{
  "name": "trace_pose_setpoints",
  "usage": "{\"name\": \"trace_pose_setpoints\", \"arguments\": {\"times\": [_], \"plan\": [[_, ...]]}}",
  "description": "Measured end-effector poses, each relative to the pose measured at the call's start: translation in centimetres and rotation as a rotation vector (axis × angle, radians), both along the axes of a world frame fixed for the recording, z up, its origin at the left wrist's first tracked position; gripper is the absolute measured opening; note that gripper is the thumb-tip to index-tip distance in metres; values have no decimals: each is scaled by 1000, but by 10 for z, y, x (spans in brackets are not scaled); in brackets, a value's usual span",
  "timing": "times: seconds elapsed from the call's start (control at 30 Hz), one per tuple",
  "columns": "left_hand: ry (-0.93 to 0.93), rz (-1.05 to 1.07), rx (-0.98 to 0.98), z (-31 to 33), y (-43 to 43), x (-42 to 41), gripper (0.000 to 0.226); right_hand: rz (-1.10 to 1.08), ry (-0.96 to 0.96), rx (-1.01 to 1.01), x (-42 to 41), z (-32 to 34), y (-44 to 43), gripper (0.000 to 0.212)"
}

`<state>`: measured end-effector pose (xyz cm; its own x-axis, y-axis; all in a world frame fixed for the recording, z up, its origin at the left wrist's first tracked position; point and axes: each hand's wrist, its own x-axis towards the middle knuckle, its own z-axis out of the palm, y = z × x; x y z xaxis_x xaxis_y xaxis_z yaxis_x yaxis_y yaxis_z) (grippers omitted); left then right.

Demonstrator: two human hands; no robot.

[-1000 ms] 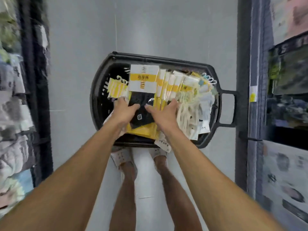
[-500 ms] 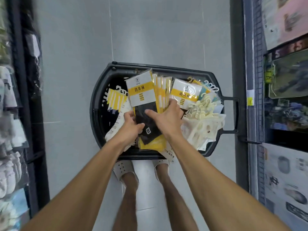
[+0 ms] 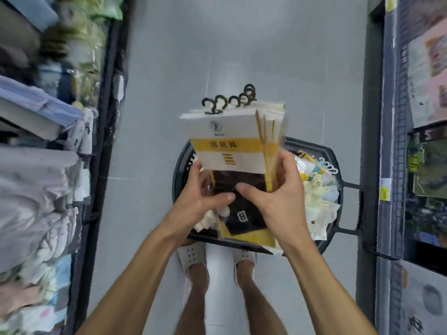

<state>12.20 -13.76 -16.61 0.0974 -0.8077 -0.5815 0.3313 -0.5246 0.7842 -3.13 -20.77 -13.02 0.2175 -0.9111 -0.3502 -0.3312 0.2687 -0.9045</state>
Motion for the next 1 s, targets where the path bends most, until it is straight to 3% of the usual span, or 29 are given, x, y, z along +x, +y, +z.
{"name": "trace_pose_setpoints", "arguments": {"times": [0.07, 0.17, 0.23, 0.33, 0.5, 0.73, 0.9, 0.97, 1.0], "plan": [[22, -3, -33, 48, 5, 17, 81, 95, -120, 45, 7, 40, -5, 65], [77, -53, -43, 109, 10, 31, 53, 198, -235, 127, 17, 87, -5, 70], [-108, 104, -53, 219, 41, 75, 43, 371, -348, 125, 72, 175, 0, 65], [-279, 303, -33, 279, 64, 81, 49, 441, -427, 119, 100, 225, 16, 59], [-504, 713, -84, 417, 146, 90, 56, 659, -522, 13, 161, 351, 67, 87], [-595, 1237, -150, 569, 285, 90, 69, 903, -586, -383, 222, 515, 190, 87], [-724, 1391, -259, 649, 395, 95, 92, 1081, -749, -323, 249, 606, 293, 70], [-820, 1388, -274, 671, 448, 96, 93, 1112, -813, -276, 256, 633, 334, 63], [-871, 1382, -302, 683, 478, 94, 79, 1129, -853, -252, 260, 645, 356, 61]]}}
